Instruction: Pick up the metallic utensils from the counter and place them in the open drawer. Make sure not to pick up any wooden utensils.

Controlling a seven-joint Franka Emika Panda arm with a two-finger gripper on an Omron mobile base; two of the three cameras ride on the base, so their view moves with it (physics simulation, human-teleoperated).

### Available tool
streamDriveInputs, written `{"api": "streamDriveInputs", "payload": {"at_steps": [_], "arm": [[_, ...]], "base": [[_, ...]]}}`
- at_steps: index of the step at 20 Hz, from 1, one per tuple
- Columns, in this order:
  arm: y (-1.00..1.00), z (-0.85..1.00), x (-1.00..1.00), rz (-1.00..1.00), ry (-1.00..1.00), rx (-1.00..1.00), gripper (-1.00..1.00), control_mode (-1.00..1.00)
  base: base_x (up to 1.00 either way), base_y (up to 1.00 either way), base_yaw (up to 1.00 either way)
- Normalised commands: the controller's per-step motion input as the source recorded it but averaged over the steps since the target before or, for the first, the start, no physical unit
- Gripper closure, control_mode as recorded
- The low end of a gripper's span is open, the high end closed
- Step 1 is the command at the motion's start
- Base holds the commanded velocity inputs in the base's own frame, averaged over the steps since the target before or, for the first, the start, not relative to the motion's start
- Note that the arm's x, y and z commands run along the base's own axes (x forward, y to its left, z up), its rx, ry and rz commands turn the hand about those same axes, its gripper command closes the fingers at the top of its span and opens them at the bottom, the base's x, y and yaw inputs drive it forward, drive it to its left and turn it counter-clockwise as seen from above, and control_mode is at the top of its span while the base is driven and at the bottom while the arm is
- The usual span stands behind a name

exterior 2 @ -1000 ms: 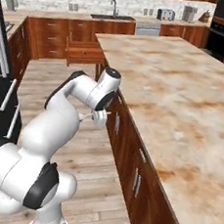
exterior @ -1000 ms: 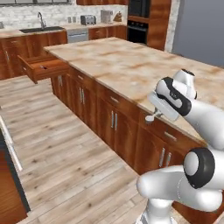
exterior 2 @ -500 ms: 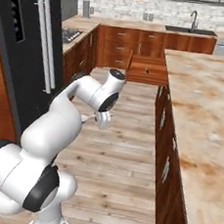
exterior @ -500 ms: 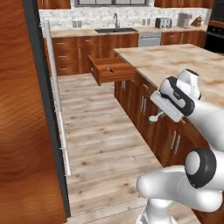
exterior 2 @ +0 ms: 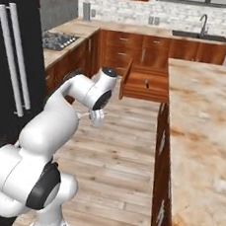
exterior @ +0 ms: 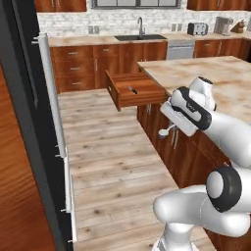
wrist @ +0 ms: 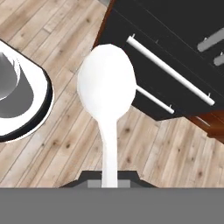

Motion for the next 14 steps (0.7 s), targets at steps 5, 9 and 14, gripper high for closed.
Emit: {"api": "streamDriveInputs", "payload": {"at_steps": [5, 9, 14], "arm": [[0.00, 0.00, 0.00, 0.00, 0.00, 0.00, 1.00, 1.00], [0.00, 0.00, 0.00, 0.00, 0.00, 0.00, 1.00, 1.00], [0.00, 0.00, 0.00, 0.00, 0.00, 0.00, 1.00, 1.00]], "base": [[1.00, -0.38, 0.00], [1.00, -0.23, 0.02], [1.00, -0.25, 0.02]]}}
